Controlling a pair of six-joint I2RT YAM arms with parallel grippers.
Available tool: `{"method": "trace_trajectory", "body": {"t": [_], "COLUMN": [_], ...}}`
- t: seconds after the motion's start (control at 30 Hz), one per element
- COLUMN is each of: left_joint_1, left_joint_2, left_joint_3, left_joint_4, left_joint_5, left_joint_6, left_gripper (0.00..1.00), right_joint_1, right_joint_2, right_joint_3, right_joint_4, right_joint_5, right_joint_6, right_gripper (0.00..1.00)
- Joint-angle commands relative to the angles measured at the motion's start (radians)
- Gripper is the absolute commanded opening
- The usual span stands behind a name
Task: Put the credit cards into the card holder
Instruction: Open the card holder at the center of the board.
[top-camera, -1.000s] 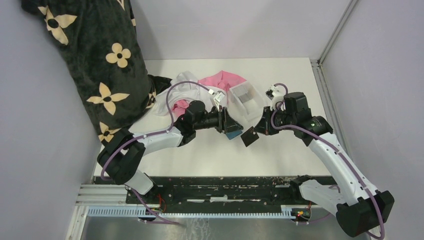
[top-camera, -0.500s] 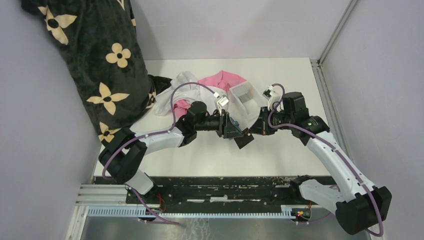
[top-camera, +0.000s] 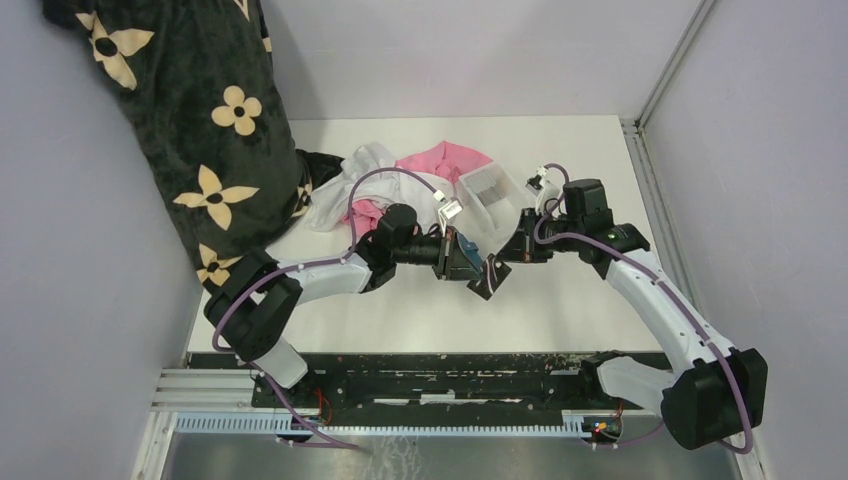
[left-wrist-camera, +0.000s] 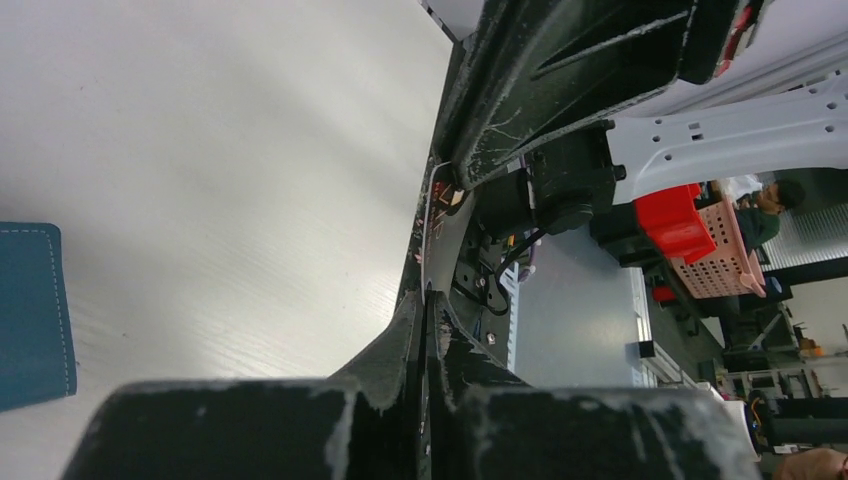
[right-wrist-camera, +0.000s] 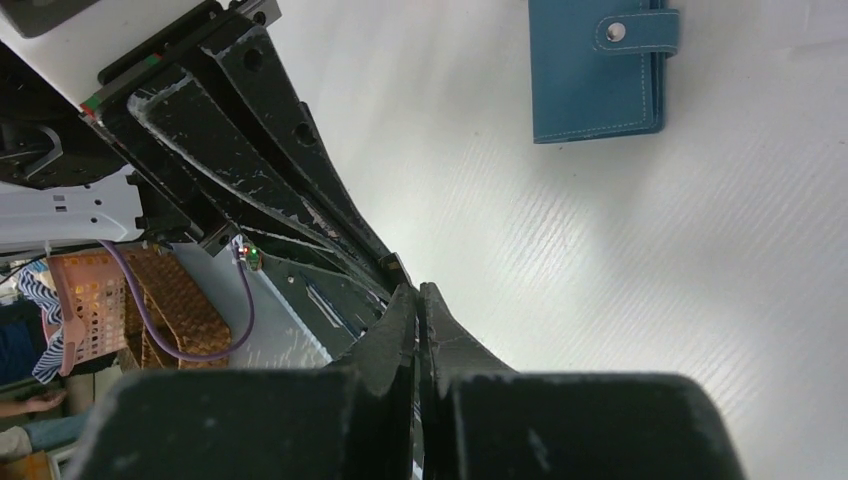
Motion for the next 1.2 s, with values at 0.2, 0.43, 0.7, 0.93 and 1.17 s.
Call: {"method": "trace_trajectory", "body": {"t": [0.2,0.43,0.7,0.93,1.17], "left_joint_1": [-0.002,-0.003,-0.004,-0.006,-0.005], "left_joint_2": [0.026,-0.045,-0.191,-0.227,-0.160], "left_joint_3": [-0.002,-0.129,-0.323,-0.329,-0.314], "left_joint_4": [0.133,0.195,0.291,0.287,0.357], "left_joint_5": [-0.021,-0.394,-0.756,-0.876,-0.906], "left_joint_6": [-0.054,-0.170,-0.394,-0.415,-0.444], "left_gripper": [0.03,0.03,0.03,0.03,0.03], "right_joint_1": [-0.025,-0.025,0.037,0.076,0.071], "right_joint_2": [-0.001,-0.112,-0.210,-0.156,0.080], "right_joint_3": [0.017,-0.064,-0.148,-0.090,0.027], "right_joint_4": [0.084,0.150,0.338,0.603,0.703], "right_joint_5": [0.035,0.237,0.418,0.631,0.466], "right_joint_6": [-0.022,-0.009,-0.026,0.034,0.077], "right_gripper": [0.36,0.62,1.00,1.00,0.93]}}
